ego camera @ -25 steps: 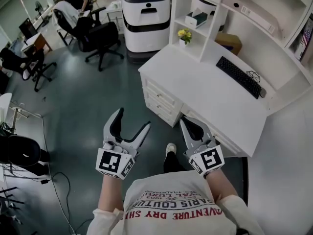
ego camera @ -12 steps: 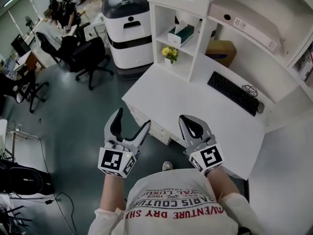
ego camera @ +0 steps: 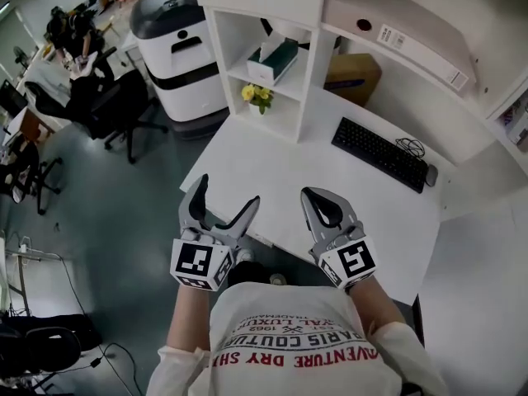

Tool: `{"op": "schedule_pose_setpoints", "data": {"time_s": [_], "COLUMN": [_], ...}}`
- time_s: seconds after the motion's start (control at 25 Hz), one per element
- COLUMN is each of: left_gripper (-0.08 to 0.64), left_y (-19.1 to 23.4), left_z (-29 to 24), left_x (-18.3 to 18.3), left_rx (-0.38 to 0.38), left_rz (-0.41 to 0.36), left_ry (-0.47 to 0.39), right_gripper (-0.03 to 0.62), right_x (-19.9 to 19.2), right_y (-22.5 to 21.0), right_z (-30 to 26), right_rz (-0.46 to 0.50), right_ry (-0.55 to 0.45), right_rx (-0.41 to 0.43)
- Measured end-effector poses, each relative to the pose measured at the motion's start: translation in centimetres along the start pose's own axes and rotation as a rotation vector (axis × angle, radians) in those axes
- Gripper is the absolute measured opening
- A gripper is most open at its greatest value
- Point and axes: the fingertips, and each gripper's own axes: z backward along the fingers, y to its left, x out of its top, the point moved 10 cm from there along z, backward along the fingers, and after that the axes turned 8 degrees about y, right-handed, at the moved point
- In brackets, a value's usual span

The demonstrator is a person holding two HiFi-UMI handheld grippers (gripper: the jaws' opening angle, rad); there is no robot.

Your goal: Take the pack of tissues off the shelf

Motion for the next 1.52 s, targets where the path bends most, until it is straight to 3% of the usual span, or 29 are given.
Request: {"op": "schedule_pose_setpoints", "data": {"time_s": [0.32, 0.76, 1.16, 1.52], "left_gripper": [0.512, 0.514, 0.514, 0.548], "left_y": [3.3, 9.6, 13.5, 12.9], "left_z": [-9.2, -20.9, -29.7, -35.2], "left_x": [2.0, 4.2, 4.7, 5.6], "left_rx": [-0.112, -0.319, -0.307, -0.277], "left_rz": [-0.027, -0.129, -0.119, -0.098], "left_ry": [0.002, 0.051, 0.084, 0.121], "right_gripper": [0.002, 0.001, 0.002, 0.002], "right_x": [1.0, 2.3, 1.8, 0.7], "right_y": [-4.2, -7.8, -9.2, -10.6], "right_z": [-4.1, -11.4, -15.7, -17.5], "right_rz": [-0.015, -0.050, -0.081, -0.110], "right_ry": [0.014, 0.018, 0.054, 0.096], "right_rx": [-0.135, -0.357, -0.510, -0.573]}}
